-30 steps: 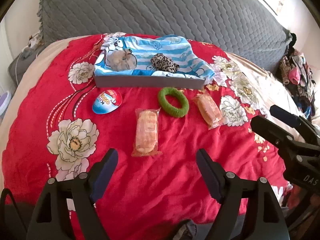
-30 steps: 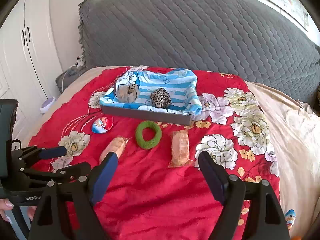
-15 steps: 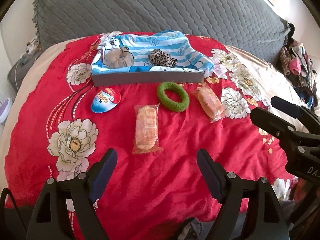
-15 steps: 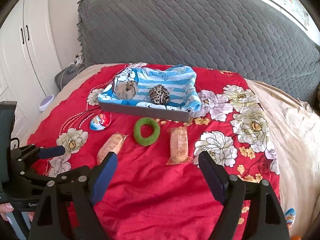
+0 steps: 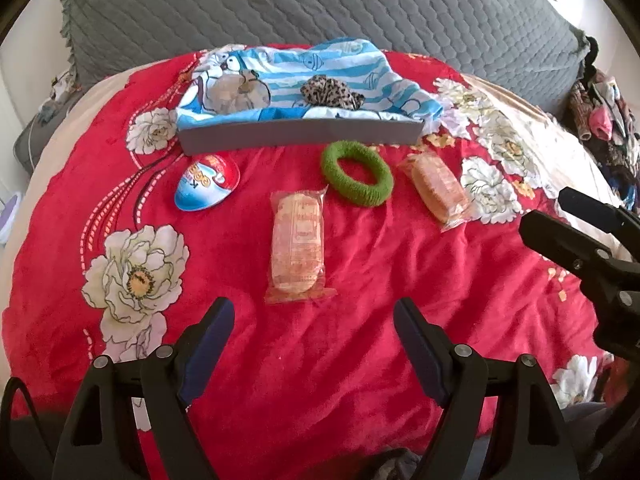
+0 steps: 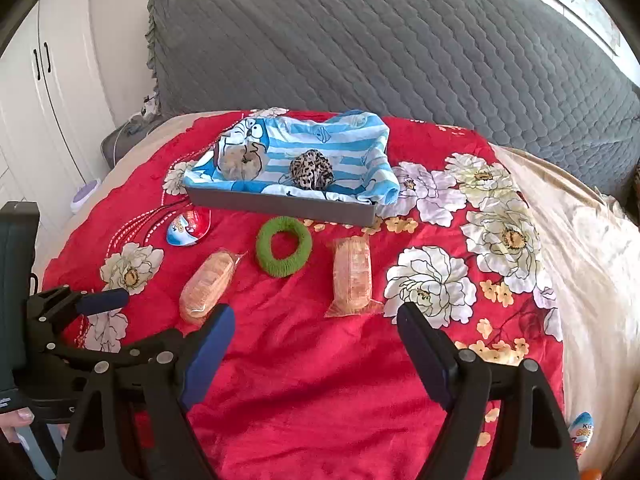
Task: Organize objects
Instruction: 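Move both tools toward the two clear-wrapped bread packages on the bedspread, then grasp a wrapped bread package with the left tool while the right tool grasps the other package, then lift both bread packages and carry them toward the grey tray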
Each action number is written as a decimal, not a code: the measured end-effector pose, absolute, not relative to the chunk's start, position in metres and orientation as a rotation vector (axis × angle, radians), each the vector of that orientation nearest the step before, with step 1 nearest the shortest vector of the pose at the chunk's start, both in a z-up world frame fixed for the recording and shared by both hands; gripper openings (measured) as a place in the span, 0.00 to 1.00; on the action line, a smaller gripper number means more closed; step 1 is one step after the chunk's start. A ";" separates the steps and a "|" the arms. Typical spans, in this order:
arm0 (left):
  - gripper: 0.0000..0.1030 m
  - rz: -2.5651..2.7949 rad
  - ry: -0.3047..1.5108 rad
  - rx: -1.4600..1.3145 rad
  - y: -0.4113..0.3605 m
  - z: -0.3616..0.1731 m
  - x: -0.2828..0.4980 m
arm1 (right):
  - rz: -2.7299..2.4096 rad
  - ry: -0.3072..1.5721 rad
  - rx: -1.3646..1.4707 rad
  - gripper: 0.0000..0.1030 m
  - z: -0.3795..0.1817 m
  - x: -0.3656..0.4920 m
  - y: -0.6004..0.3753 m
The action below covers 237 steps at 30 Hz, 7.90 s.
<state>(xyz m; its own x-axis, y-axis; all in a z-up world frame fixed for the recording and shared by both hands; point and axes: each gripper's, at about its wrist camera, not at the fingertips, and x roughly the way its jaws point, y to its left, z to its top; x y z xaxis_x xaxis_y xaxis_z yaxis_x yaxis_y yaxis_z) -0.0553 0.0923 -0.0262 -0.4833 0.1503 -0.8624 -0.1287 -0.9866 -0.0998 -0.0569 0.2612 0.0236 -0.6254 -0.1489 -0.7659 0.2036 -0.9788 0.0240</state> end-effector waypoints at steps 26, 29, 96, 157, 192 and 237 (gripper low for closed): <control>0.81 2.564 -0.061 -1.556 0.088 -0.059 -0.095 | -2.623 0.093 1.456 0.80 -0.029 -0.097 0.274; 0.81 2.575 -0.058 -1.551 0.088 -0.060 -0.098 | -2.615 0.089 1.465 0.80 -0.032 -0.100 0.275; 0.81 2.641 -0.053 -1.593 0.087 -0.105 -0.149 | -2.620 0.087 1.502 0.80 -0.076 -0.162 0.277; 0.38 2.603 -0.108 -1.504 0.085 -0.088 -0.136 | -2.565 0.073 1.538 0.38 -0.075 -0.162 0.281; 0.38 2.699 -0.088 -1.413 0.070 -0.036 -0.104 | -2.419 0.195 1.335 0.38 -0.022 -0.121 0.240; 0.38 2.901 -0.084 -1.126 0.064 0.073 -0.075 | -2.525 0.107 0.936 0.38 0.081 -0.085 0.214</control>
<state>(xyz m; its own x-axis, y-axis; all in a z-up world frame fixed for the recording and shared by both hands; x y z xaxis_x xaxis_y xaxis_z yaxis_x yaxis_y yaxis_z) -0.0753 0.0636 0.0730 -0.7378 0.0460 -0.6734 -0.0070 -0.9981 -0.0606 -0.0846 0.2141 0.0812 -0.6723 -0.3789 -0.6360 0.4312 -0.8987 0.0796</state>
